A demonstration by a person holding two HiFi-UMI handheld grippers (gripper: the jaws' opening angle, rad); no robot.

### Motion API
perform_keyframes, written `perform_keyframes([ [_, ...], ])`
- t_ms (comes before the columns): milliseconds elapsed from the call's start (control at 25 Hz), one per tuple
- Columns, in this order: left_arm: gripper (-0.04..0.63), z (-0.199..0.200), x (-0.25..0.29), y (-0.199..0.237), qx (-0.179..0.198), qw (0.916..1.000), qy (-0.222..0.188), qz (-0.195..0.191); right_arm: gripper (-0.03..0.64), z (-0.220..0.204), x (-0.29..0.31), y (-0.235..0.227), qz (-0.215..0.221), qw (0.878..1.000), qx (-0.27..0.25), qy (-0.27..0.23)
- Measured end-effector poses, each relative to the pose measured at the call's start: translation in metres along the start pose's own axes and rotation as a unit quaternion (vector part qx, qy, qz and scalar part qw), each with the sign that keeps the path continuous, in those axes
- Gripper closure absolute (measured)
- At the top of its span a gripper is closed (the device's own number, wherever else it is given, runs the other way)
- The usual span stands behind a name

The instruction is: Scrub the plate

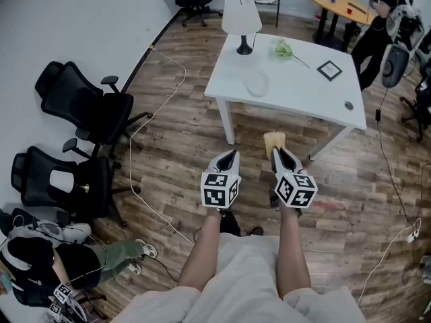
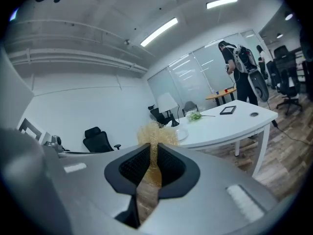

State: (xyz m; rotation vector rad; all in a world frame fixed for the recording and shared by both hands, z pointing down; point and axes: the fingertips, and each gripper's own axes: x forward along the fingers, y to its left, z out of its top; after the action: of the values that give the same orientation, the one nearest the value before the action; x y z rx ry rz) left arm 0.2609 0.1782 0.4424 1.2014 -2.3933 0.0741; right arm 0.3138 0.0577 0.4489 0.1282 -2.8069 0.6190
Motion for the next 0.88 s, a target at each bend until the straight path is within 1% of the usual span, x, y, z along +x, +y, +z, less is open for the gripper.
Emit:
perform_keyframes([
  [200, 0.594, 0.013, 0.021, 0.028, 0.022, 0.9996, 0.015, 0.006, 0.552, 0.011, 0.029, -0.007, -0.001, 1.0, 0.007, -0.004],
  [320, 0.594, 0.028, 0.04, 0.054, 0.016, 0.9996, 0.001, 0.025, 0.552, 0.025, 0.053, -0.02, -0.017, 1.0, 0.008, -0.024],
  [400, 0.594, 0.04, 0.051, 0.073, 0.007, 0.9995, -0.011, 0.029, 0.552, 0.031, 0.067, -0.031, -0.029, 0.999, 0.023, -0.031],
  [480, 0.594, 0.053, 0.063, 0.087, 0.004, 0.9998, -0.014, 0.017, 0.551, 0.037, 0.082, -0.038, -0.033, 0.998, 0.036, -0.034],
  [560, 0.594, 0.063, 0.078, 0.099, 0.008, 0.9999, -0.007, 0.001, 0.551, 0.044, 0.096, -0.041, -0.043, 0.997, 0.043, -0.037],
  [720, 0.594, 0.07, 0.108, 0.117, 0.012, 0.999, 0.021, -0.039, 0.551, 0.054, 0.121, -0.041, -0.072, 0.995, 0.056, -0.042],
  [880, 0.594, 0.072, 0.138, 0.125, 0.013, 0.9949, 0.054, -0.084, 0.551, 0.063, 0.143, -0.045, -0.1, 0.992, 0.059, -0.043],
])
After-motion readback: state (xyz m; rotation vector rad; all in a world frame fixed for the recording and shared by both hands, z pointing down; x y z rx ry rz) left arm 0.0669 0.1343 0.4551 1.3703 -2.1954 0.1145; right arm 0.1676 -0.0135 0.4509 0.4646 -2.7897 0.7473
